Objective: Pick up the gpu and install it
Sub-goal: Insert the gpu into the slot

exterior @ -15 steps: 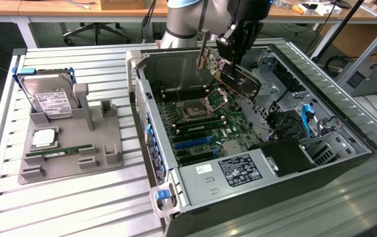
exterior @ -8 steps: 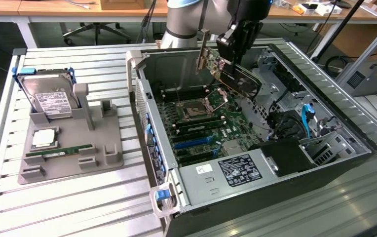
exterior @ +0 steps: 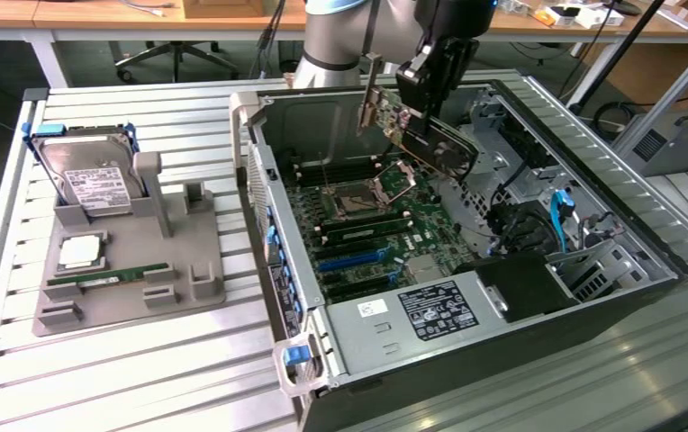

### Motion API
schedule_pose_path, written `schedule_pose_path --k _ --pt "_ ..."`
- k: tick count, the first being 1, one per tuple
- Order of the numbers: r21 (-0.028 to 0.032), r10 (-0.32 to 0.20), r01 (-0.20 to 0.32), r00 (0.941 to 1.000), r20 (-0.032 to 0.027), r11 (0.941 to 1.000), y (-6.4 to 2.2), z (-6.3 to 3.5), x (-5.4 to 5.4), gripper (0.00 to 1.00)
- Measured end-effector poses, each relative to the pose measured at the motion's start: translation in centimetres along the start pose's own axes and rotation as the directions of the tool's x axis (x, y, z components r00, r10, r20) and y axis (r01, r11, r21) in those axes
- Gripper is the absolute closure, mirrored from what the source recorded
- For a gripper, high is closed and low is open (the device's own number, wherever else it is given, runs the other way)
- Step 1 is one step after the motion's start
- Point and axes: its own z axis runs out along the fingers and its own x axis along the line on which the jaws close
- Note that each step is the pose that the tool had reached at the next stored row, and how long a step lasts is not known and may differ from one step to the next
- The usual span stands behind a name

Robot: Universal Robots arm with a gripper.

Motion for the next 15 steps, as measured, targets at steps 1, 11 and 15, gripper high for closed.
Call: schedule_pose_path --k 1,11,15 --pt "0.0001 -0.003 0.003 1.0000 0.0001 1.0000 0.00 0.00 0.00 0.73" --pt "0.0020 -0.033 0.033 0.9995 0.0006 0.9994 0.00 0.00 0.00 0.73" --pt "0.0028 -0.049 0.049 0.9988 0.0010 0.9988 0.00 0.00 0.00 0.73"
